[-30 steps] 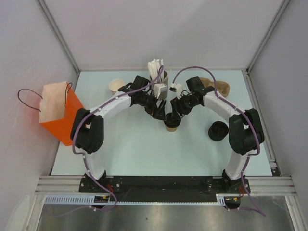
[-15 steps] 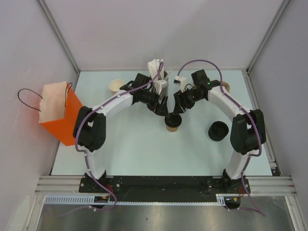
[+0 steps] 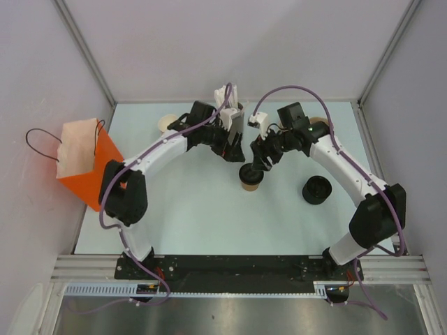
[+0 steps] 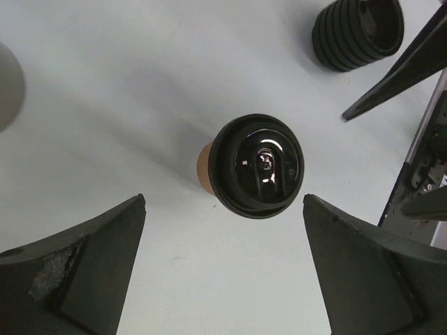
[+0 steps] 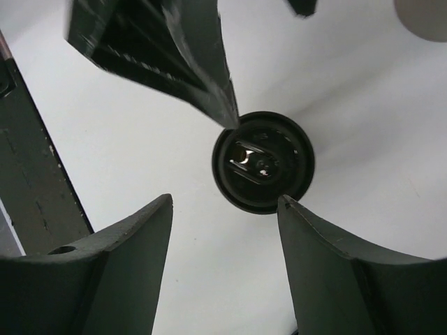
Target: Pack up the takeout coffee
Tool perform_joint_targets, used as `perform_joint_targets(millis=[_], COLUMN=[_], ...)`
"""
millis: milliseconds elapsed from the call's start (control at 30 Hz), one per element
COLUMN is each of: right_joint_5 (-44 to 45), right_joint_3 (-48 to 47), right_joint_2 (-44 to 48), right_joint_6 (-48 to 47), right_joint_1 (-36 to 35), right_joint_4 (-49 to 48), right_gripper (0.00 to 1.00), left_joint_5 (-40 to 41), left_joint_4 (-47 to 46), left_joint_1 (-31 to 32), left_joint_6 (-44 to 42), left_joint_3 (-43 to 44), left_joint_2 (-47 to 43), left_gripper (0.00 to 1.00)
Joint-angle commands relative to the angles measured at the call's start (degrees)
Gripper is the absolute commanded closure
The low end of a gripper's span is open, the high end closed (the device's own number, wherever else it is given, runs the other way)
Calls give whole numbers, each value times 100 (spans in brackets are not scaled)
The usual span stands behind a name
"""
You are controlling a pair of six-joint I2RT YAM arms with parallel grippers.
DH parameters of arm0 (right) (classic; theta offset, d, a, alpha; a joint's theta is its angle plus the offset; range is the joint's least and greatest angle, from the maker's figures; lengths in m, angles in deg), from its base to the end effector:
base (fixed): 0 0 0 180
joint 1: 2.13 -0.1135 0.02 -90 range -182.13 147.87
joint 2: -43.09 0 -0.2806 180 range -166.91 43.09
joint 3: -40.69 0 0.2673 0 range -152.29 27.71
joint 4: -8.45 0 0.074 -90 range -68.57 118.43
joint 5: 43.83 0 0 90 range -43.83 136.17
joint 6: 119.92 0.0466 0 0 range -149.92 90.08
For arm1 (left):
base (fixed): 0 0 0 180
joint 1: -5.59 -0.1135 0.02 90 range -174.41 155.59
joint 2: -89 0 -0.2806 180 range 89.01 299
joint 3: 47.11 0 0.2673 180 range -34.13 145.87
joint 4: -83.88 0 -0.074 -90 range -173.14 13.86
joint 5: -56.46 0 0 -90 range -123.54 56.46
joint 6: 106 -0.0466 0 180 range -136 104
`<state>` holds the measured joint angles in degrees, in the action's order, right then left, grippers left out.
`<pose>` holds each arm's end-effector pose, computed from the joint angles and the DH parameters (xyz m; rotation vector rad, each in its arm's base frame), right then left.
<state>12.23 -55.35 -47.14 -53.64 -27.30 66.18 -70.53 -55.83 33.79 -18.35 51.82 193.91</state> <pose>0.3116 0.1752 0.3325 -1.2181 2.0715 0.7397 0.3701 -0.2302 0.2764 0.9280 2.1948 -0.9820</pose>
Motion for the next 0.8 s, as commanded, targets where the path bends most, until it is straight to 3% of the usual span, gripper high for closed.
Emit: perform_joint_targets(millis=[0, 300, 767], right_joint_5=[273, 431, 1073], right_joint_3=[106, 265, 388], right_joint_2=[234, 384, 138], right_joint_6=[-167, -159, -106], right_joint_1=[-199, -410, -823], right_joint_4=[104, 69, -327], right_gripper=[34, 35, 38], left_joint_5=[377, 947, 2476], left_joint_4=[-94, 730, 2120], left_joint_1=[-148, -807, -1098], left_joint_6=[-28, -441, -1250], left_joint_3=[-8, 53, 748], left_joint_2=[-918, -1524, -2614], left_gripper=[1, 0, 1])
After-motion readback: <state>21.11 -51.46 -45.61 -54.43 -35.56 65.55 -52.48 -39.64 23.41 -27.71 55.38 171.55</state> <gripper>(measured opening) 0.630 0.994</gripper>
